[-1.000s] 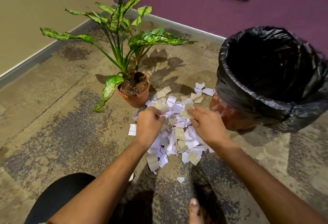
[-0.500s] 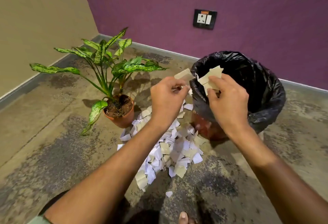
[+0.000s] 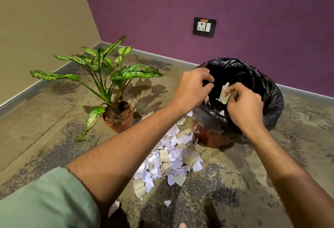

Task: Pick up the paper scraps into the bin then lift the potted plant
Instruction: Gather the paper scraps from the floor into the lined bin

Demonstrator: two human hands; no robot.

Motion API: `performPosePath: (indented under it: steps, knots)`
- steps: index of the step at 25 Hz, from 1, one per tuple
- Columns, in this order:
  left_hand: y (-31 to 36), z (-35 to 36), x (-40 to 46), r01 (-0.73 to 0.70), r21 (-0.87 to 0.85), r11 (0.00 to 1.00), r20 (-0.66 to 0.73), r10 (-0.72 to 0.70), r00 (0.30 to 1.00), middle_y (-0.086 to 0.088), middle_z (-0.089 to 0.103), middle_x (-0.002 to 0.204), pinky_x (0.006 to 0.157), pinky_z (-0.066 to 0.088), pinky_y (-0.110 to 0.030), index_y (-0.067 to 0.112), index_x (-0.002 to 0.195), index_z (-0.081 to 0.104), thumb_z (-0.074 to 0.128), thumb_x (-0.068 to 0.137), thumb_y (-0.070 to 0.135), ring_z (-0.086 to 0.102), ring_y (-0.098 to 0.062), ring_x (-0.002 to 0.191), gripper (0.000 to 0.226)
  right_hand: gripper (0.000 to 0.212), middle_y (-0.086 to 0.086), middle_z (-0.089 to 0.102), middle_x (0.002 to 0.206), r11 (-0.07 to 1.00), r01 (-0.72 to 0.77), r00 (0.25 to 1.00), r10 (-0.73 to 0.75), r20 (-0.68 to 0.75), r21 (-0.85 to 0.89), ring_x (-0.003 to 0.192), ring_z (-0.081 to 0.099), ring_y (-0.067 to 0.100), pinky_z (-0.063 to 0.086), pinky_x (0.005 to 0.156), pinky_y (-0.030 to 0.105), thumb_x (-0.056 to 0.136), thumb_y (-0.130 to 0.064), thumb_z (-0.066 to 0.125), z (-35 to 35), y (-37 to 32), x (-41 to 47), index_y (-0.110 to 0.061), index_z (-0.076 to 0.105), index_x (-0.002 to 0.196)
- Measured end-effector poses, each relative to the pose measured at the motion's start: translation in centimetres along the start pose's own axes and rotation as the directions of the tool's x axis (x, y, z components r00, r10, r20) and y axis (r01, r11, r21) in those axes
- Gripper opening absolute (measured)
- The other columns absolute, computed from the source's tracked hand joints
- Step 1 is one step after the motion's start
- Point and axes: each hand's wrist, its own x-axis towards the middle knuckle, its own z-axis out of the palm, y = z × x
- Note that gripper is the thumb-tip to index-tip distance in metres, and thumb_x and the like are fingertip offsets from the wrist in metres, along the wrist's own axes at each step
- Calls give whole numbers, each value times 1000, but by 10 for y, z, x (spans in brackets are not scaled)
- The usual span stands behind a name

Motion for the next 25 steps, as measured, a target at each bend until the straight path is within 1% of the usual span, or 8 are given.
performPosePath:
  steps: [2,5,9,12,15,18,21,25]
  knots:
    - [-14,-2,-13,9,25,1000,18,-9,1000,-1,63,123,90,52,-30,13,96,74,67,84,12,63,-13,99,14,36,6,61,129,1000,11,1000,-11,-17,-10,112,59,32,43,89,43,85,2,50,0,-2,-1,-24,64,106]
    - [-40,-6,-42,87,56,995,32,-89,996,-2,65,120,91,51,-30,12,96,74,64,83,9,63,-17,100,16,46,4,31,156,991,81,997,-79,21,-105,108,59,32,42,93,44,89,-7,57,4,-10,-10,-21,54,132]
    - [-87,-11,-93,229,124,966,15,-233,972,-1,66,119,83,47,-23,13,98,73,62,85,11,63,-17,94,17,49,3,35,153,940,325,945,-326,4,-106,117,54,30,49,85,42,87,-15,63,34,-28,-47,-15,50,134]
    - [-136,-14,-147,407,227,885,-82,-400,913,-2,65,120,83,48,-28,13,105,69,59,87,15,62,-20,100,21,51,3,46,145,886,458,884,-446,137,-69,116,57,28,54,78,39,81,-17,68,72,-31,-87,-15,54,130]
    - [-190,-17,-203,590,379,713,-39,-624,780,-6,53,136,92,48,-35,14,122,57,57,88,32,56,-25,113,39,57,-2,45,144,866,485,795,-378,474,-123,118,55,24,55,81,38,85,-27,63,113,-16,-125,-23,44,139]
    - [-219,-21,-246,675,563,477,87,-846,526,-12,25,153,105,40,-54,19,141,32,64,77,60,32,-40,135,82,65,0,42,142,847,468,659,-143,739,-253,119,53,25,52,84,36,88,-43,56,149,14,-147,-25,30,145]
    - [-225,-23,-275,680,647,345,123,-927,353,-20,12,154,105,36,-57,20,148,10,79,57,63,25,-49,135,122,83,4,32,145,828,408,621,58,781,-385,119,51,27,50,85,35,81,-53,64,169,47,-158,-25,21,147]
    - [-230,-9,-297,740,600,306,130,-949,287,-21,26,136,93,50,-51,12,140,19,82,68,27,51,-47,114,96,82,6,30,144,888,300,711,36,702,-350,112,57,24,52,84,33,80,-42,70,190,71,-179,-23,24,145]
